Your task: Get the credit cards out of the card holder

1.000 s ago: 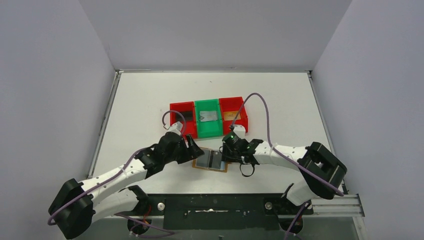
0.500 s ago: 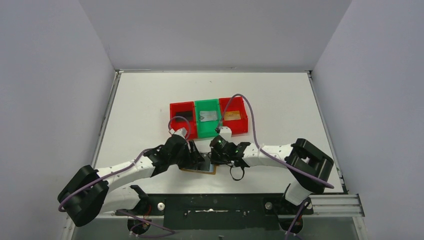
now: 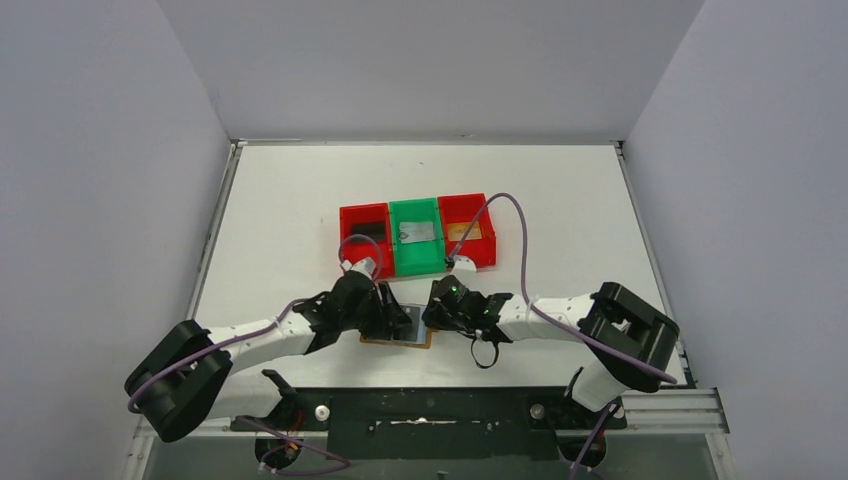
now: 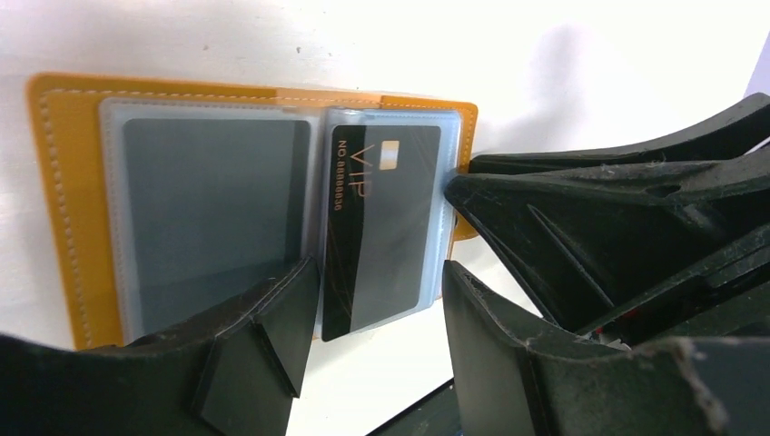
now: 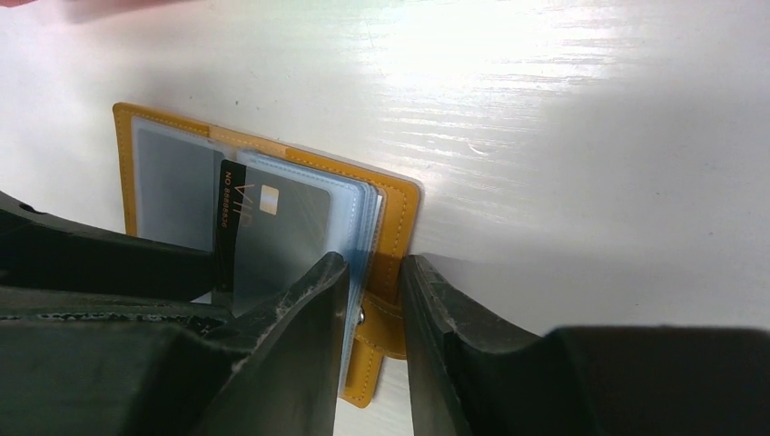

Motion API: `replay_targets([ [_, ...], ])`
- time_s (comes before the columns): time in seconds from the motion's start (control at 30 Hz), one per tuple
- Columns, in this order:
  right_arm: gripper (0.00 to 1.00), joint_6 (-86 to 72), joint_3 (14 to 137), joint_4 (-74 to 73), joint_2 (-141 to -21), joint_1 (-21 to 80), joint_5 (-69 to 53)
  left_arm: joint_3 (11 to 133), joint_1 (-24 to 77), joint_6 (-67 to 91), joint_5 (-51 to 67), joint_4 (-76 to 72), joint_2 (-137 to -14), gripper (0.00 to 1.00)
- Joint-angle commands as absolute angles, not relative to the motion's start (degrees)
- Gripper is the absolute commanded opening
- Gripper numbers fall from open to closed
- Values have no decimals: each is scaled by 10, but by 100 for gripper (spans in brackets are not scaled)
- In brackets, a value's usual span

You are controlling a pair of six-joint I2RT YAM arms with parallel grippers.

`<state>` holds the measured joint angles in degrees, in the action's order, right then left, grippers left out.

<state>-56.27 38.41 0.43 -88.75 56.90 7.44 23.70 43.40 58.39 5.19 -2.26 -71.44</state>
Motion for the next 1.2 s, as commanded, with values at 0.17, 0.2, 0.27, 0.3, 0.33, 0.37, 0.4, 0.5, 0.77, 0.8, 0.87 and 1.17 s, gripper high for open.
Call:
replay_targets([
  [0.17,26,-586,385,-28,-917,567,74,223,432,593,68,-56,-716,48],
  [0.2,26,-586,388,-32,-919,567,75,224,432,594,67,-55,-715,47],
  [0.27,25,-587,393,-41,-925,567,76,225,432,595,62,-50,-712,46],
  [0.3,25,-587,395,-43,-926,568,76,225,432,596,59,-48,-711,45],
  [0.33,25,-587,395,-42,-928,568,75,225,432,598,54,-46,-709,44],
  [0.37,24,-586,396,-42,-929,567,75,225,432,600,50,-42,-707,42],
  [0.4,23,-585,396,-42,-929,568,75,224,432,602,45,-39,-705,41],
  [0.5,20,-585,396,-42,-928,567,76,218,432,607,36,-38,-699,35],
  [0.77,25,-571,401,-41,-912,566,67,202,432,618,27,-48,-684,13],
  [0.8,26,-568,404,-41,-909,565,64,200,432,619,27,-50,-683,10],
  [0.87,28,-566,408,-45,-901,565,61,196,432,622,28,-56,-680,6],
  [1.17,45,-555,421,-25,-877,565,37,185,432,630,32,-73,-675,0],
])
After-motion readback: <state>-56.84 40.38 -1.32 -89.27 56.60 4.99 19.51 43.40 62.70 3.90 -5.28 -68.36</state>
